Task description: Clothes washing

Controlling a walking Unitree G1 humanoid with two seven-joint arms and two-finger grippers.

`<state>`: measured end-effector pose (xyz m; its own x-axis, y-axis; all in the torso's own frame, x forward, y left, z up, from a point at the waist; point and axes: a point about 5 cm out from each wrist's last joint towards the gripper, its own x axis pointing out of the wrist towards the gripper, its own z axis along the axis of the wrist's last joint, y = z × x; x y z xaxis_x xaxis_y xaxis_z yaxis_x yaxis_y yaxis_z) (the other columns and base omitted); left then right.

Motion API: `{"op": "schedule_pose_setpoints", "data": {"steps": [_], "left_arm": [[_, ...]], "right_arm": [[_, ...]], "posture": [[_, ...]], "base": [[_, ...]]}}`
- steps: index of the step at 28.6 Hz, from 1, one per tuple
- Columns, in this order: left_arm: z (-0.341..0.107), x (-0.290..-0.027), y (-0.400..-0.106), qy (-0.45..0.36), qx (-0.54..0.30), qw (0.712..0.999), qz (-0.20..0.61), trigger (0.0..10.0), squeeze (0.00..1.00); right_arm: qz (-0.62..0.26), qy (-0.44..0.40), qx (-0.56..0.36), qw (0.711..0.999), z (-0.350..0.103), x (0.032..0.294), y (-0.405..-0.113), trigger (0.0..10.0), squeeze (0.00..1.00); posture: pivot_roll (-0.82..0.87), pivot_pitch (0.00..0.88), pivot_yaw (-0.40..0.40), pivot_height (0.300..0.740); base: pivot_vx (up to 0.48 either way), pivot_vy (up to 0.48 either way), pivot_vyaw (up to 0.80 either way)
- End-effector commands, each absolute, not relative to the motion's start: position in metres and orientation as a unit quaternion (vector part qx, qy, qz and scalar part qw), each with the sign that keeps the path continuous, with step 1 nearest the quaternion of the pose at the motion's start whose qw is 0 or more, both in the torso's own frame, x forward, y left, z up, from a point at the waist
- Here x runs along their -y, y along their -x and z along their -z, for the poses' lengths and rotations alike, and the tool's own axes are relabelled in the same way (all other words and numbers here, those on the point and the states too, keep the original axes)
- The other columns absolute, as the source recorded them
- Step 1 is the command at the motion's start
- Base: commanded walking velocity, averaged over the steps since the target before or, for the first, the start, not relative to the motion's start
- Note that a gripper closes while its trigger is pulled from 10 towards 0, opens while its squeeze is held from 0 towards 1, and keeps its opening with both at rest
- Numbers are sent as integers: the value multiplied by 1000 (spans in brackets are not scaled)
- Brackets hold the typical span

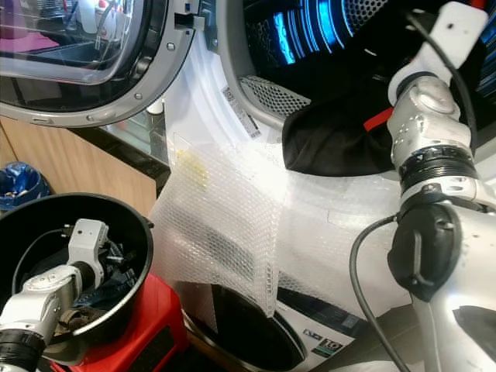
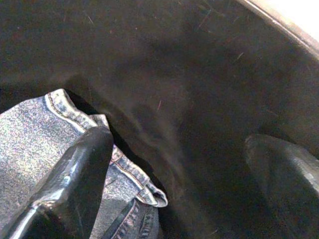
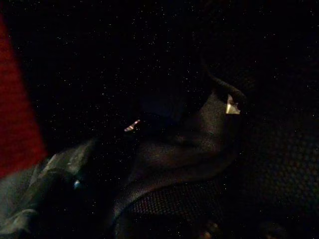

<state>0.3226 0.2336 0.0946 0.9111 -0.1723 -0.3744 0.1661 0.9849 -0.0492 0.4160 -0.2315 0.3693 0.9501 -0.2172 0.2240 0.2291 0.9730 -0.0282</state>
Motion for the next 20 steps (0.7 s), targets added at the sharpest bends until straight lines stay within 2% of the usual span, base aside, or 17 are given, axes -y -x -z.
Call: {"op": "schedule_pose_setpoints", "data": {"steps": [1, 11, 20], "left_arm": [[-99, -217, -328, 13, -182, 976, 115, 10000, 0], [-99, -214, -330, 11, -181, 976, 120, 10000, 0], [-99, -214, -329, 6, -182, 976, 122, 10000, 0]], "right_arm": [[129, 38, 107, 985, -367, 242, -414, 10000, 1000], [95, 117, 187, 971, -390, 230, -410, 10000, 1000], [140, 146, 244, 948, -405, 237, -402, 10000, 1000]], "posture": [[52, 59, -171, 740], [48, 54, -171, 740], [55, 56, -170, 740]], "base": [[0, 0, 0], [0, 0, 0], [0, 0, 0]]}}
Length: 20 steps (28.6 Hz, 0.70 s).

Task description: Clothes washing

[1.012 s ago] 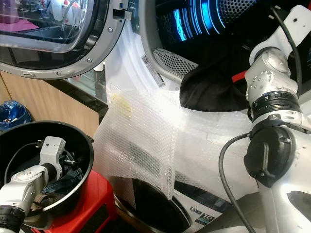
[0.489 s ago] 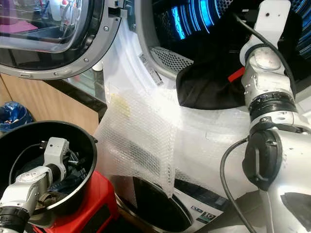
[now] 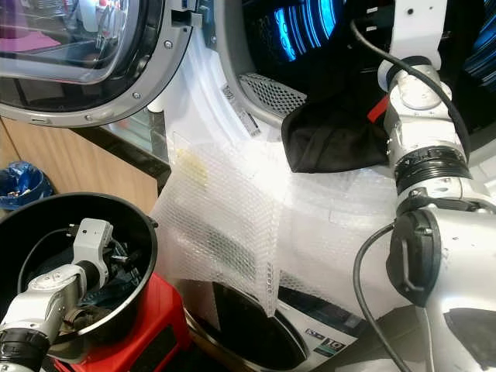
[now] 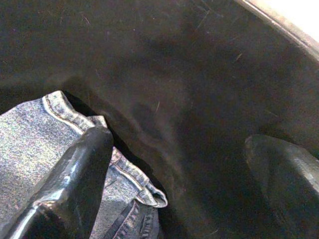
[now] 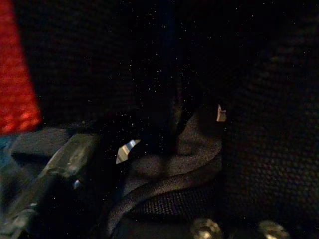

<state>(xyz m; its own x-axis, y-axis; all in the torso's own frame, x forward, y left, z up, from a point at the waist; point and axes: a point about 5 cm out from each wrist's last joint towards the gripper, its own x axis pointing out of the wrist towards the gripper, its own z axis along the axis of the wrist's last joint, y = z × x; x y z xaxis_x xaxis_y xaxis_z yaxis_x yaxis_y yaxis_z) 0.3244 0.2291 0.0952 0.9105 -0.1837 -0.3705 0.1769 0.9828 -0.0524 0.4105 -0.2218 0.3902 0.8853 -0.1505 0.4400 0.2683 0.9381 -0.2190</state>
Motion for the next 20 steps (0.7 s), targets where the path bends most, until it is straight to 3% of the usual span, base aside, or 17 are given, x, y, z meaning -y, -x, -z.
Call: {"op": "schedule_pose_setpoints", "data": {"steps": [1, 3, 4, 14, 20], "left_arm": [[-99, -215, -329, 6, -183, 976, 121, 10000, 0], [-99, -215, -328, 7, -184, 975, 121, 10000, 0], [-98, -214, -328, 7, -184, 975, 122, 10000, 0], [-92, -202, -327, 18, -196, 971, 138, 10000, 0], [-91, -195, -328, 20, -198, 969, 146, 10000, 0]], "right_arm": [[143, 142, 244, 949, -405, 238, -402, 10000, 1000], [147, 120, 211, 959, -397, 241, -405, 10000, 1000], [146, 77, 172, 971, -386, 244, -408, 10000, 0], [167, -128, 41, 977, -344, 259, -412, 10000, 0], [177, -129, 37, 975, -346, 268, -409, 10000, 0]], "posture": [[56, 56, -170, 740], [53, 57, -169, 740], [52, 56, -169, 740], [1, 62, -168, 740], [-8, 70, -169, 740]], "base": [[0, 0, 0], [0, 0, 0], [0, 0, 0], [0, 0, 0], [0, 0, 0]]}}
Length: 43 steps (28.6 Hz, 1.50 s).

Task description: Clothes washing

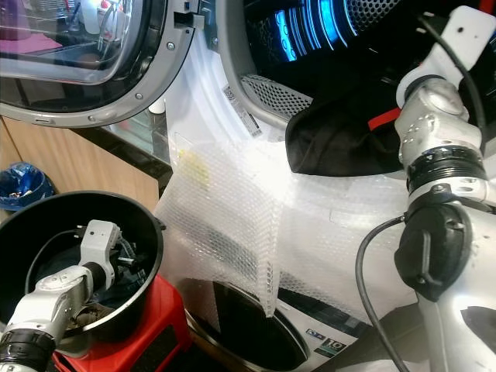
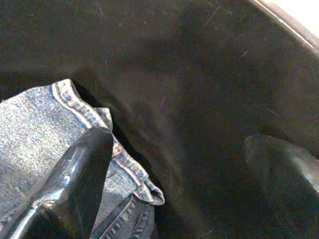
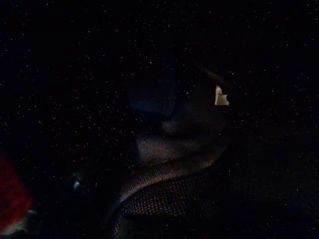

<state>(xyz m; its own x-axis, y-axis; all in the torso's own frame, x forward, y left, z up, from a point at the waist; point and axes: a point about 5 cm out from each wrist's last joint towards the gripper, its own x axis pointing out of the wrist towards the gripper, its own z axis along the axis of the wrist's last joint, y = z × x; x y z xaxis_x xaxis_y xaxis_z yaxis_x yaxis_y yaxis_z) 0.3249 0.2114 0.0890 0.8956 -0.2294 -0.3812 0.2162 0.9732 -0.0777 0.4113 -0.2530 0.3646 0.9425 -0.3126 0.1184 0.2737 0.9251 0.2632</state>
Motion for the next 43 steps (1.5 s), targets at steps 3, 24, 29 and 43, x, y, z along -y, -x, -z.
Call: {"op": "schedule_pose_setpoints", "data": {"steps": [3, 24, 29, 43], "left_arm": [[-90, -192, -327, 21, -200, 968, 149, 10000, 0], [-85, -168, -332, 37, -201, 964, 168, 10000, 0], [-84, -164, -333, 43, -202, 964, 169, 10000, 0], [-100, -186, -344, 50, -125, 990, 28, 10000, 0]], "right_arm": [[176, -119, 35, 976, -350, 271, -407, 10000, 0], [-29, -224, -13, 974, -379, 236, -391, 10000, 0], [-102, -278, -51, 954, -365, 198, -375, 10000, 0], [-337, -196, -25, 921, -356, 139, -303, 10000, 0]], "posture": [[-17, 71, -170, 740], [-132, 64, -181, 740], [-140, 62, -189, 740], [-151, 59, -198, 740]], "base": [[0, 0, 0], [0, 0, 0], [0, 0, 0], [0, 0, 0]]}}
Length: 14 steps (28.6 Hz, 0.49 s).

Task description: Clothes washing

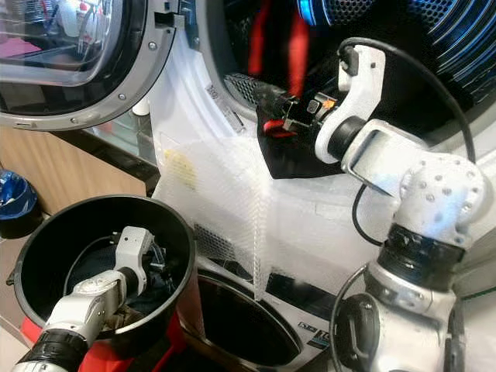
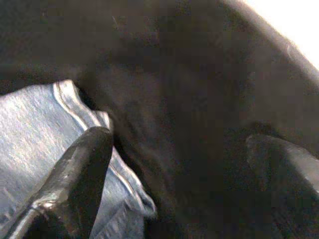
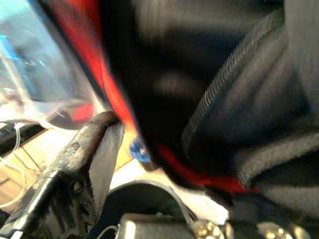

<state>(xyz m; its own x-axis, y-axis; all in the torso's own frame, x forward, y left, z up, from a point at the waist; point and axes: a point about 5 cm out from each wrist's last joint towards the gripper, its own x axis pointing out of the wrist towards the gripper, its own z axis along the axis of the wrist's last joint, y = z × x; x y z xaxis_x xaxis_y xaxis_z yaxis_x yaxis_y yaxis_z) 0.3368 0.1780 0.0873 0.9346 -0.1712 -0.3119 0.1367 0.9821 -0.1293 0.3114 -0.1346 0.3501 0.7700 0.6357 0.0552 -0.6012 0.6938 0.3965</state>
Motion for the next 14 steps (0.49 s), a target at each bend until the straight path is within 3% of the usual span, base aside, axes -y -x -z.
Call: {"op": "schedule_pose_setpoints", "data": {"steps": [1, 6, 14], "left_arm": [[-107, -194, -345, 56, -104, 993, 2, 10000, 0], [-127, -233, -336, 49, -49, 991, -111, 10000, 0], [-116, -243, -327, 45, -68, 986, -145, 10000, 0]], "right_arm": [[-339, -195, -23, 920, -357, 139, -301, 10000, 0], [-330, -174, -21, 928, -354, 145, -298, 10000, 0], [-336, -90, -10, 938, -360, 165, -281, 10000, 0]], "posture": [[-151, 59, -198, 740], [-135, 65, -204, 740], [-136, 64, -209, 740]], "base": [[0, 0, 0], [0, 0, 0], [0, 0, 0]]}}
